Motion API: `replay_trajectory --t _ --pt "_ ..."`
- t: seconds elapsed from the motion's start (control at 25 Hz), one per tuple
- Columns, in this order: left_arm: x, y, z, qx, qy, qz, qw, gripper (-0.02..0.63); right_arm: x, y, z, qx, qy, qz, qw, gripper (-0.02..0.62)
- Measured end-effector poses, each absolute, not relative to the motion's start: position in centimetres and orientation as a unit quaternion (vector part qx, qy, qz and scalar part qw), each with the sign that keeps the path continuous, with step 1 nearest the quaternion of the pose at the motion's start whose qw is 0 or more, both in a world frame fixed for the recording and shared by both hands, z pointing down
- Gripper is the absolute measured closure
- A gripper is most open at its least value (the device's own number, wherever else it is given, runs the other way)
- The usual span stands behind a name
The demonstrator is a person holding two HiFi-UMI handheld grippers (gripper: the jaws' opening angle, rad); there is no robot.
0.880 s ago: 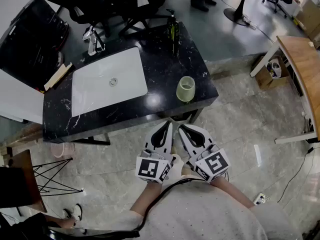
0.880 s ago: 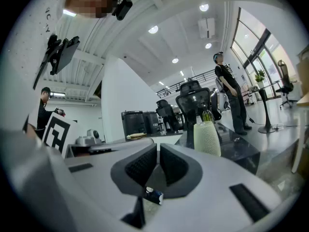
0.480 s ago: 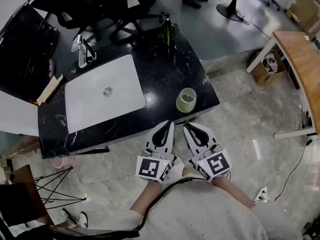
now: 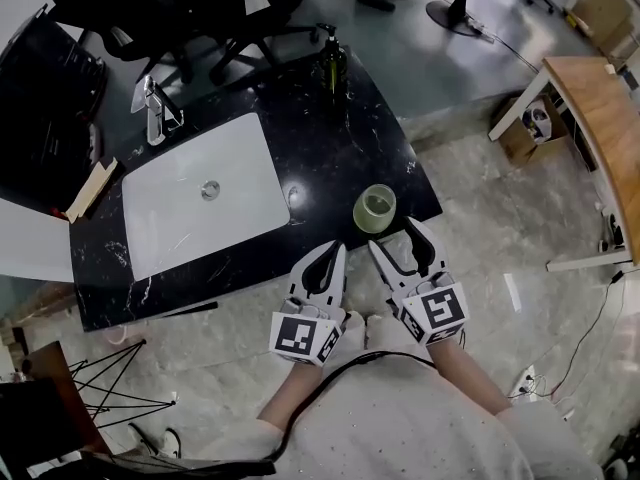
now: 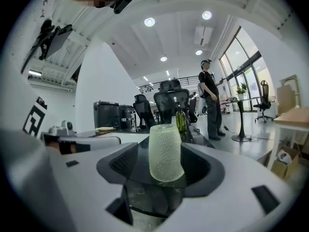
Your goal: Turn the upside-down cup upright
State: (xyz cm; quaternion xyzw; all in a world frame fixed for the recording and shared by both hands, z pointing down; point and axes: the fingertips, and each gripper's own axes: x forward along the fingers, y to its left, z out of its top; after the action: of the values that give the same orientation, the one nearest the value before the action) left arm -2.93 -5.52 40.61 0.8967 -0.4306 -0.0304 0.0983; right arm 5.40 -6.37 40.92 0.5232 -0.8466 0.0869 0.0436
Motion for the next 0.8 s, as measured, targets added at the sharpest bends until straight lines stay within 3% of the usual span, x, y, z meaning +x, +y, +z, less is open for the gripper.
replay_trajectory --t 0.28,0.8 --pt "-3.2 -5.7 41.6 0.886 -0.452 -0.035 0.099 0.599 5.0 -9.3 42.7 0.524 -0.844 0.079 0.077 0.267" --pt "-3.3 -4.6 43.2 0.875 -0.47 -0.039 0.108 0.6 4.4 -10.4 45.5 0.524 -0.839 0.099 0.105 0.264"
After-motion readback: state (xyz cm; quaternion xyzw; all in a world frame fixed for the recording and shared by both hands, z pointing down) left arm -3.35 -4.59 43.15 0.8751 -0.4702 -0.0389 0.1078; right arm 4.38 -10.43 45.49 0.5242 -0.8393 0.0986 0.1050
